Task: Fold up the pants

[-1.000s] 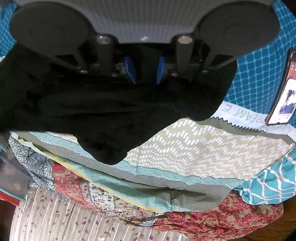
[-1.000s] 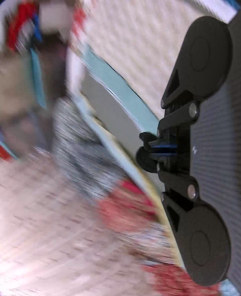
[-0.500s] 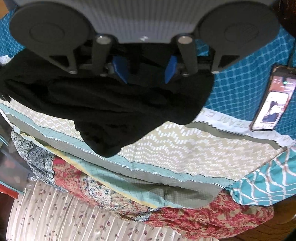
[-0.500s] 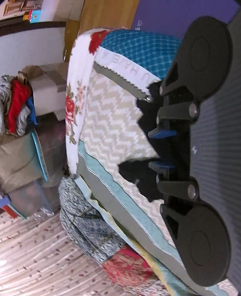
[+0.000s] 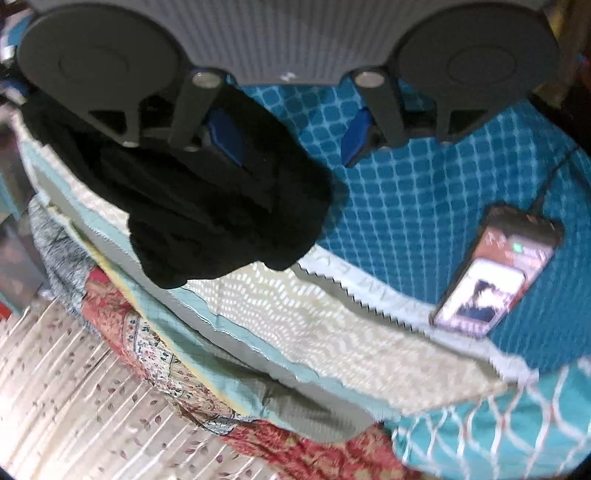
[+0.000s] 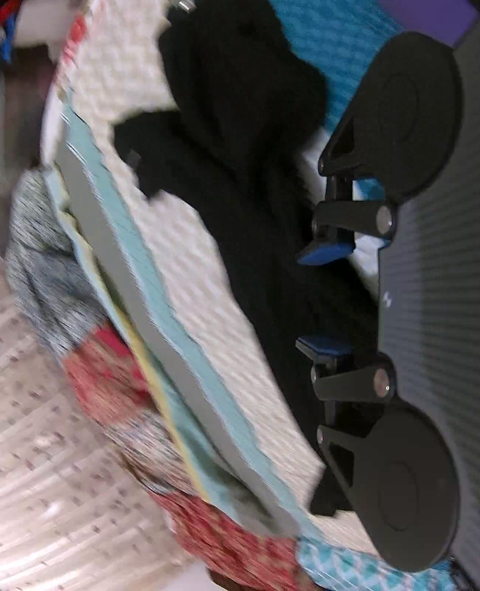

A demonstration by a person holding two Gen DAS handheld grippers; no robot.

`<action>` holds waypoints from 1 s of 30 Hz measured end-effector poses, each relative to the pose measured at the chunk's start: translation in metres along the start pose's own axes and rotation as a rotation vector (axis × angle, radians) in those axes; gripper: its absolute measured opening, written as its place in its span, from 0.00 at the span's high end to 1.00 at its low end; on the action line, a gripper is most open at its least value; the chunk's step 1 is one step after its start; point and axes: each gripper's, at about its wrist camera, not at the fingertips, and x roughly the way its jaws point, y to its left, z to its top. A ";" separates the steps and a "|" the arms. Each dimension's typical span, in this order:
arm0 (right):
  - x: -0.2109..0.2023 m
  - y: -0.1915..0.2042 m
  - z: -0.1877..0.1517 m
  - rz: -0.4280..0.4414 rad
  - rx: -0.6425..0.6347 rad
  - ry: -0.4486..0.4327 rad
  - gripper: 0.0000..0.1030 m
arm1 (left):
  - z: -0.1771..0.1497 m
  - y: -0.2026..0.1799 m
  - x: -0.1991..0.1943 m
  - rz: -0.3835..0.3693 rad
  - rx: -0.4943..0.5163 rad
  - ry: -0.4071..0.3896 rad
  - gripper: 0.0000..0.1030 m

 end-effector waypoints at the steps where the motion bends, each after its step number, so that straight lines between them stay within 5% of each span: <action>1: 0.004 0.000 -0.005 0.016 0.009 0.035 0.56 | 0.001 0.003 0.002 -0.031 -0.027 0.011 0.42; 8: 0.022 0.000 -0.030 0.029 0.068 0.173 0.55 | 0.002 0.013 0.022 -0.174 -0.168 0.080 0.39; 30: 0.033 0.003 -0.037 0.047 0.112 0.191 0.49 | -0.002 0.004 0.037 -0.168 -0.158 0.097 0.29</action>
